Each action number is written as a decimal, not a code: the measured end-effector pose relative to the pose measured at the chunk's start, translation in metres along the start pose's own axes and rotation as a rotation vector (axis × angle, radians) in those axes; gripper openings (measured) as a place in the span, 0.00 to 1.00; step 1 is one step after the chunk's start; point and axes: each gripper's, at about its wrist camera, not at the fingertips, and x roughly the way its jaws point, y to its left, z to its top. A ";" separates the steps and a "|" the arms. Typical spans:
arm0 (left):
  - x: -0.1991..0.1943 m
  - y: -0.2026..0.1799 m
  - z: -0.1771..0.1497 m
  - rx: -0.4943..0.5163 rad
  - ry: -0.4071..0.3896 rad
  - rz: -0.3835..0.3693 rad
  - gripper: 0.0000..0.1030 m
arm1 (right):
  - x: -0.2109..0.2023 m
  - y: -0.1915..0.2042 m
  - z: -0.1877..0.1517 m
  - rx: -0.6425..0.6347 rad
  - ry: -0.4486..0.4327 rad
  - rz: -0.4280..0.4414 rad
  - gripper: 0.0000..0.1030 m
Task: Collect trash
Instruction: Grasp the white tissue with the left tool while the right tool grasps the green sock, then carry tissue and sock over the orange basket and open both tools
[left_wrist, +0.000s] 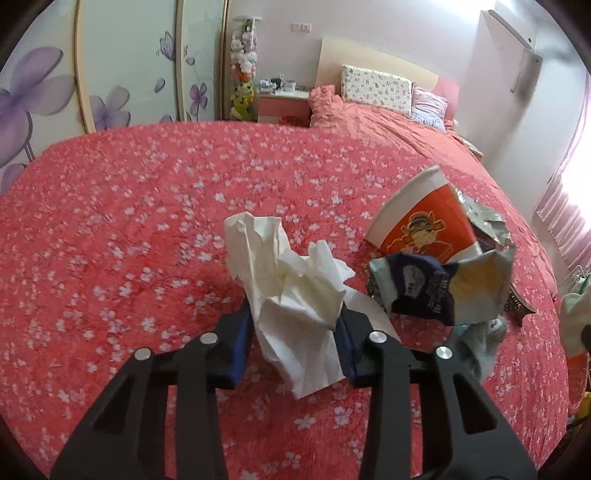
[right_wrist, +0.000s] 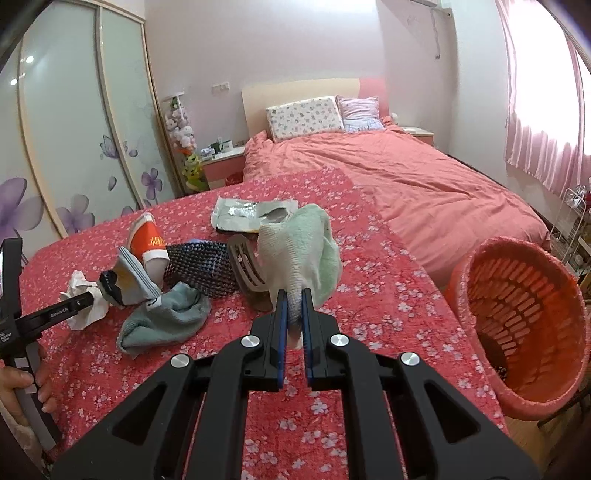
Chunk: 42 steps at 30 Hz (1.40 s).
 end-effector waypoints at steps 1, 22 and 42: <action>-0.006 0.000 0.001 0.003 -0.010 0.004 0.34 | -0.004 -0.001 0.001 0.000 -0.010 -0.002 0.07; -0.122 -0.099 0.004 0.116 -0.155 -0.170 0.34 | -0.075 -0.049 0.003 0.059 -0.164 -0.078 0.07; -0.130 -0.284 -0.042 0.313 -0.089 -0.486 0.34 | -0.103 -0.149 -0.006 0.214 -0.235 -0.195 0.07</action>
